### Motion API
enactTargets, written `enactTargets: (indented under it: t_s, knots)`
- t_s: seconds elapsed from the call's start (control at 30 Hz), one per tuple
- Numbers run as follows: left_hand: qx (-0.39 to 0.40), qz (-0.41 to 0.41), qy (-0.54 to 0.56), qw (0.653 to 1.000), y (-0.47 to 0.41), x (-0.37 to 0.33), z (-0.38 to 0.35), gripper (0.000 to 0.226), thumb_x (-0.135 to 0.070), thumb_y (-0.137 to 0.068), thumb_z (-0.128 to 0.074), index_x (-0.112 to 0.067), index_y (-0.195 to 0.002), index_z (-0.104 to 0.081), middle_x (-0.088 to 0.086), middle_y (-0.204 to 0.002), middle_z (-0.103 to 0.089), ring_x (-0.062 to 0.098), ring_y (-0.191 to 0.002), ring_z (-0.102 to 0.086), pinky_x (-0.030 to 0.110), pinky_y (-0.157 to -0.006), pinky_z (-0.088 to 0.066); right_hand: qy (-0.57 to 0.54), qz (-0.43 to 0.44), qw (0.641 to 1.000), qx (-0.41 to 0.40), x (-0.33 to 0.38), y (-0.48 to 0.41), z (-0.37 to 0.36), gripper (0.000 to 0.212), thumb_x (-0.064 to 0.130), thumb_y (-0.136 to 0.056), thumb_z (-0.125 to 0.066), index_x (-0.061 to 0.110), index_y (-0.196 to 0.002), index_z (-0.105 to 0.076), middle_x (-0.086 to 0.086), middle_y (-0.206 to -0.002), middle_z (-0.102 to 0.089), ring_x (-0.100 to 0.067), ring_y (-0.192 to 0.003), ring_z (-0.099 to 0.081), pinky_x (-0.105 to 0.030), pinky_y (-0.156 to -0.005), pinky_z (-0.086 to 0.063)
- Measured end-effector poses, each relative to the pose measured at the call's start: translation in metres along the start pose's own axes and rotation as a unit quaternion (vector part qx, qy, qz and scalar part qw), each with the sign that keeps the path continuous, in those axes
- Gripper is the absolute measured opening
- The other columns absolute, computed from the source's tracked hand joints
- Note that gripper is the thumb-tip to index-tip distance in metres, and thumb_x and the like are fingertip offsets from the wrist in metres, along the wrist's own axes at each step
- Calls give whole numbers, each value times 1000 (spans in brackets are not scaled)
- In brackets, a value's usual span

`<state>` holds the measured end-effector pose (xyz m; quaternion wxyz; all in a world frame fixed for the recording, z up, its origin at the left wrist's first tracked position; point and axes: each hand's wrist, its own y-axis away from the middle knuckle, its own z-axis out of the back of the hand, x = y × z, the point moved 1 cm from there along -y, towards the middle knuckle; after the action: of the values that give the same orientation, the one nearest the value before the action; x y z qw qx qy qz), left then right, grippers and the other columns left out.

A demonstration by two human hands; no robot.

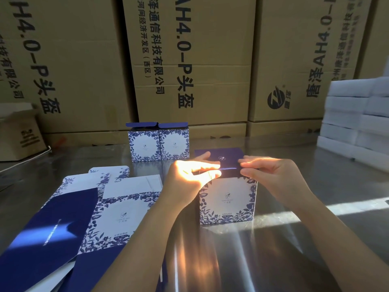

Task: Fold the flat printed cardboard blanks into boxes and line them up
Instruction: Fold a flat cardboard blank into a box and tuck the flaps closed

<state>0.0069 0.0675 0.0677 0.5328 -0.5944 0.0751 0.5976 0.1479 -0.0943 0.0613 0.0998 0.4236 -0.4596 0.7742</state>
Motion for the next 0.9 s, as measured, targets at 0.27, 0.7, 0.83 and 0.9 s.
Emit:
enactTargets:
  t_s: [0.27, 0.7, 0.83, 0.9]
  knots:
    - [16, 1, 6, 1000, 3, 2, 3, 17, -9, -80, -73, -20, -94, -75, -28, -94, -69, -16, -111, -50, 6, -72, -48, -18, 1, 1000, 7, -6, 1, 1, 28, 11, -77, -77, 38, -85, -77, 19, -99, -72, -2, -99, -66, -14, -73, -53]
    - [-70, -5, 68, 995, 2, 9, 6, 21, -3, -78, -72, -24, -80, -74, -21, -111, -61, -15, -97, -59, 1, -76, -43, -30, -4, 1000, 4, -7, -2, 5, 30, 7, -82, -70, 36, -79, -76, 24, -100, -70, 0, -96, -66, -8, -71, -49]
    - [-63, -5, 79, 995, 2, 12, 6, 24, -4, -78, -72, -28, -81, -73, -23, -104, -64, -6, -105, -60, 8, -82, -47, -37, -1, 999, -7, -9, -1, 3, 29, 5, -82, -71, 33, -79, -77, 20, -100, -72, -1, -95, -67, -8, -73, -49]
    - [-59, -8, 74, 995, 3, 14, 8, 24, -5, -78, -72, -28, -83, -73, -22, -104, -66, -4, -109, -58, 13, -87, -47, -56, -3, 998, -8, -11, -1, 3, 29, 5, -81, -71, 33, -81, -78, 18, -102, -72, -4, -97, -67, -11, -74, -50]
